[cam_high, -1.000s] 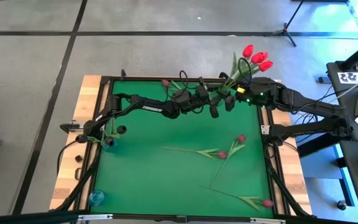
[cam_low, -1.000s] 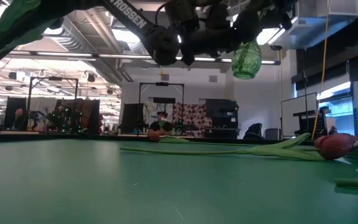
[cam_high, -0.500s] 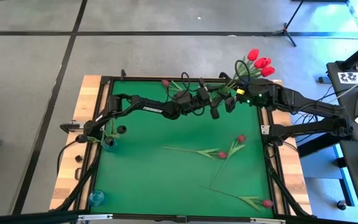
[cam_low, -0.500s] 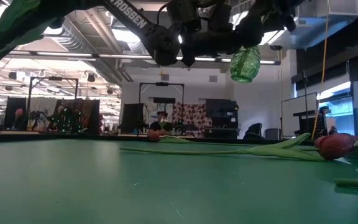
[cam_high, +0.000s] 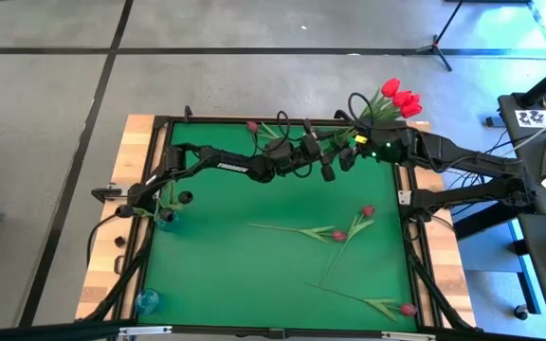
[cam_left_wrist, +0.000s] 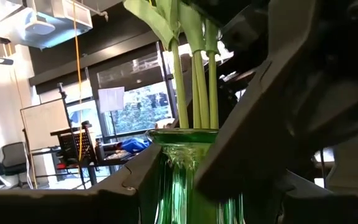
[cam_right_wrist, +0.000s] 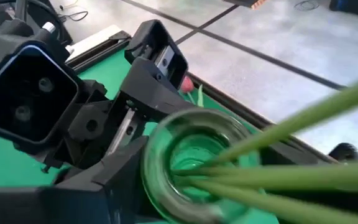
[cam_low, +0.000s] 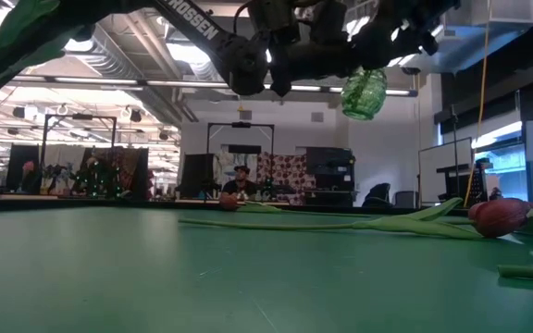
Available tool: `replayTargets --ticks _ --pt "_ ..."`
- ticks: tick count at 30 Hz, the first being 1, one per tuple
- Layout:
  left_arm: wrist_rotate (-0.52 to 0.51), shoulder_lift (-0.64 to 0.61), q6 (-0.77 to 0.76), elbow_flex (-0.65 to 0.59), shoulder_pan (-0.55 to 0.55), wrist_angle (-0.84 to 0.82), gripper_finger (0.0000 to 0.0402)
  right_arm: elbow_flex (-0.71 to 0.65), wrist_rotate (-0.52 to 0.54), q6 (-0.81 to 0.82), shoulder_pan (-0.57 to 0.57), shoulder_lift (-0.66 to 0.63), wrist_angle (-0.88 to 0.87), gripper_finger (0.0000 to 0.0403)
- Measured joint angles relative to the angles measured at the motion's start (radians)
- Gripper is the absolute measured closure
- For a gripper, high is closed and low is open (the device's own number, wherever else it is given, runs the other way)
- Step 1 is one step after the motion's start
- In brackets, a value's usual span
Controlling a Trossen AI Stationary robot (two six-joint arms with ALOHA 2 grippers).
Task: Sort flowers into vase by color
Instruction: Adjust the green vase on the top right of the table
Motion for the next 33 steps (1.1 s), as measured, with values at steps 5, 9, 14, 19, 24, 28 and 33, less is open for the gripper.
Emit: replayTargets --ticks 5,9,14,19,24,28,33 --pt "-0.007 0.000 0.018 -0.002 -0.001 -0.009 0.0241 0.001 -0.016 0.018 -0.001 0.027 0.015 0.0155" --pt "-0.011 -0.001 0.019 -0.002 -0.002 -0.023 0.0241 0.001 -0.022 0.035 -0.001 0.023 0.006 0.0183" --pt "-0.003 -0.004 -0.021 -0.002 0.002 -0.039 0.0231 0.001 -0.026 0.057 -0.001 0.018 0.004 0.0183" --pt "0.048 -0.006 -0.098 0.000 0.011 -0.098 0.0197 0.000 -0.024 0.057 -0.001 0.018 -0.026 0.0183" --pt "0.047 -0.025 -0.137 0.001 0.008 -0.214 0.0184 0.000 0.008 0.056 0.000 0.019 -0.064 0.0183" --pt "0.036 -0.052 -0.140 0.000 0.007 -0.346 0.0184 0.002 -0.009 0.078 -0.051 0.013 -0.103 0.0183" --pt "0.008 -0.097 -0.136 0.000 0.009 -0.527 0.0184 0.007 -0.013 0.079 -0.141 0.005 -0.138 0.0183"
